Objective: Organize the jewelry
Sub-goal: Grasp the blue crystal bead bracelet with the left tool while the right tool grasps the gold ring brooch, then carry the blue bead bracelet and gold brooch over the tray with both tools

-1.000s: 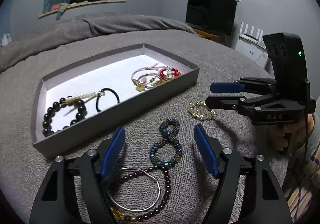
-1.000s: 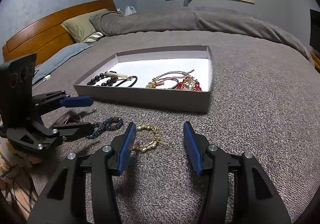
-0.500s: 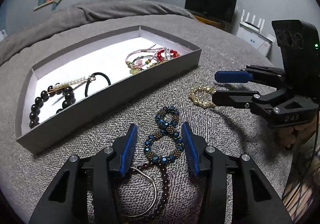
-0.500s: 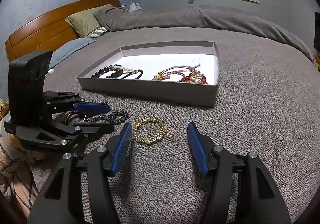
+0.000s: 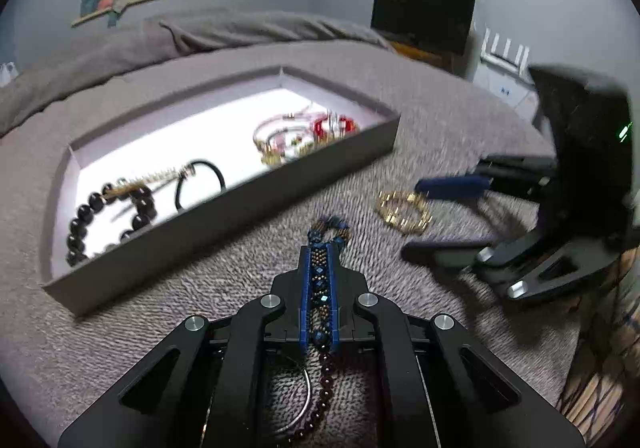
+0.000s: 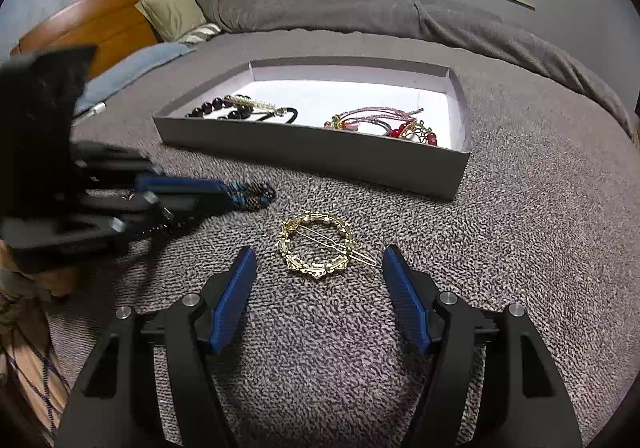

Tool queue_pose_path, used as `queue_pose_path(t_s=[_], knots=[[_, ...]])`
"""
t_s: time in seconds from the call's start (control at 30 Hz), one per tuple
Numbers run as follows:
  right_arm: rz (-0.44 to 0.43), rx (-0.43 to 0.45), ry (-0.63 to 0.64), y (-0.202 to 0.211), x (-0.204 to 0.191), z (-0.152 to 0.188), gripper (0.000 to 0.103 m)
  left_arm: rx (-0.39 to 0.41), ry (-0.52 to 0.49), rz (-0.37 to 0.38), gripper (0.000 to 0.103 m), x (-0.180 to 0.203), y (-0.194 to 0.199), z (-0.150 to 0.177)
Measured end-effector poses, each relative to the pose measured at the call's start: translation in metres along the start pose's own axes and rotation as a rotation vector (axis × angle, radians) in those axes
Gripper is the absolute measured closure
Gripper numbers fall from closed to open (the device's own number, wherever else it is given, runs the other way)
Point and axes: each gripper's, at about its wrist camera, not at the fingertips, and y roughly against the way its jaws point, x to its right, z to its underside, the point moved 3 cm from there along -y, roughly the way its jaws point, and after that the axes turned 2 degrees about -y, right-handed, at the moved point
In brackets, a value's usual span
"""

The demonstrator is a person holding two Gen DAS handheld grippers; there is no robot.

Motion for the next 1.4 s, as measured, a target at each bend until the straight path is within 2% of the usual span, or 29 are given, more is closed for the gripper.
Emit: queue_pose_path(t_s=[0.1, 0.2, 0.47, 0.53, 0.8, 1.03, 1.4], knots=[[0.033, -0.004, 0.020, -0.002, -0.005, -0.001, 0.037, 0.053, 0.028, 0.004, 0.095, 0.002, 0.013, -0.006], [0.037, -0.005, 0.022, -0.003, -0.006, -0.001, 0.040, 0.072, 0.065, 0.017, 0.095, 0.005, 0.014, -0.010], [0.025, -0.021, -0.033, -0.008, -0.001, -0.005, 0.041, 0.090, 0.034, 0.009, 0.095, 0.022, 0.008, -0.021], [0.033, -0.018, -0.025, -0.008, -0.003, -0.006, 0.053, 0.092, 0.053, 0.011, 0.095, 0.018, 0.006, -0.023], [0.061, -0.010, -0.028, -0.007, -0.006, -0.008, 0.055, 0.151, 0.081, -0.007, 0.095, 0.005, 0.022, -0.033], [0.048, 0.049, -0.064, 0.005, -0.004, -0.015, 0.055, 0.182, 0.087, -0.034, 0.095, -0.003, 0.032, -0.036], [-0.013, 0.232, -0.074, 0.042, 0.007, -0.050, 0.055, 0.244, 0.103, -0.069, 0.095, -0.020, 0.060, -0.039]])
